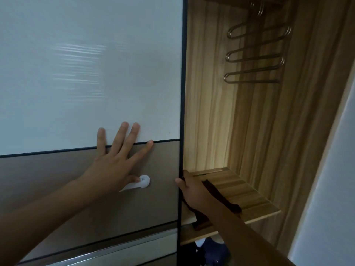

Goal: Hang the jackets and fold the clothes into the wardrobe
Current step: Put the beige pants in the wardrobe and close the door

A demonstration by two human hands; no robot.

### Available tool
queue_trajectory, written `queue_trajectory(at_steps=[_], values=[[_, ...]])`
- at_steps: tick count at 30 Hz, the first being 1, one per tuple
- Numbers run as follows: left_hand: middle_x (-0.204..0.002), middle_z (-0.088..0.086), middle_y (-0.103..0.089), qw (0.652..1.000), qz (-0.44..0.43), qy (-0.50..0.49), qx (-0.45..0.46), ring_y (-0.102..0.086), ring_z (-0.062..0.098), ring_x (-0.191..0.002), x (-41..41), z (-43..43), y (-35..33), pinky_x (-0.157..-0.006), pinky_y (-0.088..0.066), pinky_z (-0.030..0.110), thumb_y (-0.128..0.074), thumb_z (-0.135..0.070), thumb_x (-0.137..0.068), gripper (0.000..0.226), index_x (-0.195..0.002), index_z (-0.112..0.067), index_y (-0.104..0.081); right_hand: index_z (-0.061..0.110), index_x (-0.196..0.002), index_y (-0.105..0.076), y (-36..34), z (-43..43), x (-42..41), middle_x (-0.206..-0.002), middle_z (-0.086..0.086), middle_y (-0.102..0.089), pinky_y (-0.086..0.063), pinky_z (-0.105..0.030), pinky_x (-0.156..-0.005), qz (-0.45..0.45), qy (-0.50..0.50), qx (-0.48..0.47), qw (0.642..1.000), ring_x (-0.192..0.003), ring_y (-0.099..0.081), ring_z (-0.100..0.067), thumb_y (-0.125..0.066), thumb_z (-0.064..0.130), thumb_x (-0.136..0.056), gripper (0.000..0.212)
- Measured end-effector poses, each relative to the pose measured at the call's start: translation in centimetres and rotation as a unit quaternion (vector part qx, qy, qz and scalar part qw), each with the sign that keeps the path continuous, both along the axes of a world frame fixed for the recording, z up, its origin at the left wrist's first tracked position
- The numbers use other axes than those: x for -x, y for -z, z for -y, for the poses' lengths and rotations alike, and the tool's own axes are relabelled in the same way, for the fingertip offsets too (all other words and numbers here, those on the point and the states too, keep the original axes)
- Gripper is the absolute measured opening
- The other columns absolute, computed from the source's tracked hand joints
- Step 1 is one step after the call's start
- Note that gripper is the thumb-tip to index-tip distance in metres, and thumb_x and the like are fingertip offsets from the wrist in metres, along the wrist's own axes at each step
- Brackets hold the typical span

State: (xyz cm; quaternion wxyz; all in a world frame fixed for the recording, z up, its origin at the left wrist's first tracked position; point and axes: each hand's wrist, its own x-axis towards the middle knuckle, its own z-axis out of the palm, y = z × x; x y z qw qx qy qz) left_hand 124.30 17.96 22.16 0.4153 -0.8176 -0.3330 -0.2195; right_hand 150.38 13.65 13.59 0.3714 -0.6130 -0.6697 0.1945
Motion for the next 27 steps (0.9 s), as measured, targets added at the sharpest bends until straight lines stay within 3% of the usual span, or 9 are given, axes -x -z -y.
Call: queue_trajectory(at_steps=[4, 6, 9, 12, 14, 18, 22, 25, 27], values=[[-0.165, 0.026, -0.013, 0.999, -0.021, 0.025, -0.020, -0.011, 0.047, -0.152, -4.5, -0.6, 0.2, -0.111, -0.003, 0.079, -0.035, -0.070, -0.080, 0.091, -0.156, -0.021, -0.035, 0.017, -0.139, -0.049, 0.3, 0.6, -4.4, -0.125, -0.004, -0.068, -0.051, -0.032, -0.097, -0.005, 0.033, 0.002, 0.999, -0.108, -0.065, -0.019, -0.031, 0.056, -0.106, 0.054], [-0.165, 0.026, -0.013, 0.998, -0.029, 0.035, -0.037, -0.012, 0.046, -0.152, -6.8, -0.8, 0.3, -0.113, -0.004, 0.077, -0.035, -0.069, -0.082, 0.088, -0.156, -0.021, -0.035, 0.021, -0.135, -0.050, 1.0, 0.2, -7.2, -0.114, -0.005, -0.071, -0.055, -0.048, -0.093, 0.010, 0.045, -0.012, 0.999, -0.098, -0.068, -0.025, -0.023, 0.080, -0.094, 0.076], [-0.165, 0.026, -0.012, 0.997, -0.033, 0.046, -0.052, -0.011, 0.046, -0.153, -10.5, -1.0, 0.3, -0.114, -0.002, 0.076, -0.035, -0.068, -0.083, 0.087, -0.156, -0.021, -0.035, 0.015, -0.137, -0.051, 1.3, -0.1, -11.1, -0.116, -0.012, -0.069, -0.053, -0.047, -0.094, 0.032, 0.085, -0.007, 0.996, -0.104, -0.066, -0.031, -0.013, 0.090, -0.078, 0.103], [-0.166, 0.024, -0.012, 0.996, -0.034, 0.056, -0.068, -0.012, 0.045, -0.153, -14.3, -1.1, 0.4, -0.114, -0.001, 0.076, -0.036, -0.065, -0.084, 0.084, -0.156, -0.021, -0.035, 0.010, -0.136, -0.054, -1.0, 1.8, -13.6, -0.113, -0.010, -0.069, -0.051, -0.036, -0.088, 0.158, 0.119, -0.044, 0.979, -0.101, -0.067, -0.030, -0.018, 0.066, -0.104, 0.074], [-0.166, 0.024, -0.013, 0.995, -0.028, 0.066, -0.070, -0.014, 0.045, -0.152, -16.9, -1.2, 0.5, -0.114, -0.005, 0.076, -0.036, -0.064, -0.086, 0.082, -0.156, -0.021, -0.037, 0.013, -0.140, -0.047, -1.1, 2.1, -16.1, -0.125, -0.009, -0.063, -0.043, -0.029, -0.087, 0.171, 0.149, -0.010, 0.974, -0.116, -0.061, -0.033, -0.026, 0.049, -0.110, 0.051], [-0.164, 0.024, -0.020, 0.994, -0.029, 0.083, -0.067, -0.019, 0.045, -0.151, -21.9, -1.2, 0.4, -0.114, -0.010, 0.076, -0.036, -0.061, -0.088, 0.077, -0.152, -0.019, -0.045, 0.030, -0.123, -0.048, 1.7, -0.5, -22.6, -0.110, -0.004, -0.064, -0.056, -0.051, -0.085, 0.144, 0.120, -0.024, 0.982, -0.096, -0.065, -0.025, -0.019, 0.071, -0.102, 0.054], [-0.163, 0.020, -0.026, 0.992, -0.029, 0.096, -0.083, -0.025, 0.040, -0.151, -26.0, -1.2, 0.1, -0.114, -0.019, 0.072, -0.029, -0.063, -0.098, 0.069, -0.147, -0.020, -0.053, 0.027, -0.127, -0.053, 3.6, -1.0, -27.8, -0.117, -0.001, -0.064, -0.056, -0.041, -0.090, 0.059, 0.123, -0.013, 0.991, -0.098, -0.064, -0.014, -0.021, 0.079, -0.096, 0.068], [-0.157, 0.017, -0.040, 0.983, -0.004, 0.148, -0.109, -0.038, 0.036, -0.146, -28.7, -0.6, -0.7, -0.113, -0.032, 0.066, -0.022, -0.057, -0.104, 0.066, -0.138, -0.017, -0.062, 0.014, -0.129, -0.054, 2.6, 1.2, -28.8, -0.113, -0.004, -0.063, -0.047, -0.012, -0.083, 0.025, 0.151, 0.016, 0.988, -0.087, -0.059, -0.002, -0.039, 0.043, -0.108, 0.039], [-0.154, 0.016, -0.045, 0.979, 0.007, 0.166, -0.118, -0.043, 0.034, -0.142, -30.0, -0.6, -0.9, -0.113, -0.035, 0.062, -0.018, -0.055, -0.106, 0.068, -0.137, -0.014, -0.063, 0.008, -0.128, -0.056, 3.7, 1.2, -30.3, -0.115, -0.010, -0.066, -0.051, -0.021, -0.088, 0.010, 0.186, 0.038, 0.982, -0.095, -0.065, -0.016, -0.043, 0.020, -0.109, 0.026]])
